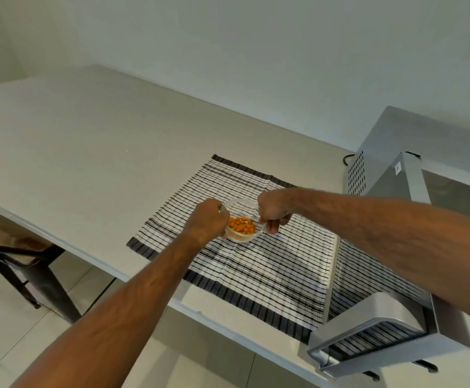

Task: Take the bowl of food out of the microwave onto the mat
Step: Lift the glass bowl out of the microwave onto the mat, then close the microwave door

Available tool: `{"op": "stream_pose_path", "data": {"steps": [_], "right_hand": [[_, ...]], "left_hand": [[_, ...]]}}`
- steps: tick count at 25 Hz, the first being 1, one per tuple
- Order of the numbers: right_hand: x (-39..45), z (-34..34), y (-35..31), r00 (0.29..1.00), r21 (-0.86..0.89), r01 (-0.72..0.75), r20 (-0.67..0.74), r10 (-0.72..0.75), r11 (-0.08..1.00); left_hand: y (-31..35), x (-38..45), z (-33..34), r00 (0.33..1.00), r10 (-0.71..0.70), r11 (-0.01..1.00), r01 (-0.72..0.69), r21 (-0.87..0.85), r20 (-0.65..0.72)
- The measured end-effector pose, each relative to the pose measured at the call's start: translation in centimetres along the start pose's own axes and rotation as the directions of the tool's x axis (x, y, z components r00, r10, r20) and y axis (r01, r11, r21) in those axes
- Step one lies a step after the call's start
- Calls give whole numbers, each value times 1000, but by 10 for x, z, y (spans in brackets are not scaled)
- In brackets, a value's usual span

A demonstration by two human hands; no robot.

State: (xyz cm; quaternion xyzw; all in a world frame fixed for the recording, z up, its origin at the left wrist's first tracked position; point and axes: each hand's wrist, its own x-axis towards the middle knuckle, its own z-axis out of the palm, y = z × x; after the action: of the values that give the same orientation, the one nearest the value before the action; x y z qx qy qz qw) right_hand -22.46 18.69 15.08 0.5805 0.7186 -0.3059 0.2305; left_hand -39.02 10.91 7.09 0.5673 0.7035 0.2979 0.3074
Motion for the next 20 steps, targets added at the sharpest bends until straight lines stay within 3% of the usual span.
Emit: {"op": "stream_pose_path", "data": {"steps": [9, 14, 17, 20], "right_hand": [[-4, 16, 0, 999, -56, 50, -5, -51, 997], [-55, -10, -19, 972, -390, 147, -114, -206, 909], [-102, -20, -20, 941, -532, 169, -163, -297, 830], [-147, -11, -4, 930, -563, 184, -165, -328, 806]], "left_hand": [[-17, -4, 12, 999, -51, 997, 51, -53, 2], [-16, -7, 7, 997, -75, 997, 75, -8, 17], [-8, -13, -1, 989, 34, 985, -9, 172, -146], [11, -21, -5, 941, 283, 957, -264, 123, -183]]}}
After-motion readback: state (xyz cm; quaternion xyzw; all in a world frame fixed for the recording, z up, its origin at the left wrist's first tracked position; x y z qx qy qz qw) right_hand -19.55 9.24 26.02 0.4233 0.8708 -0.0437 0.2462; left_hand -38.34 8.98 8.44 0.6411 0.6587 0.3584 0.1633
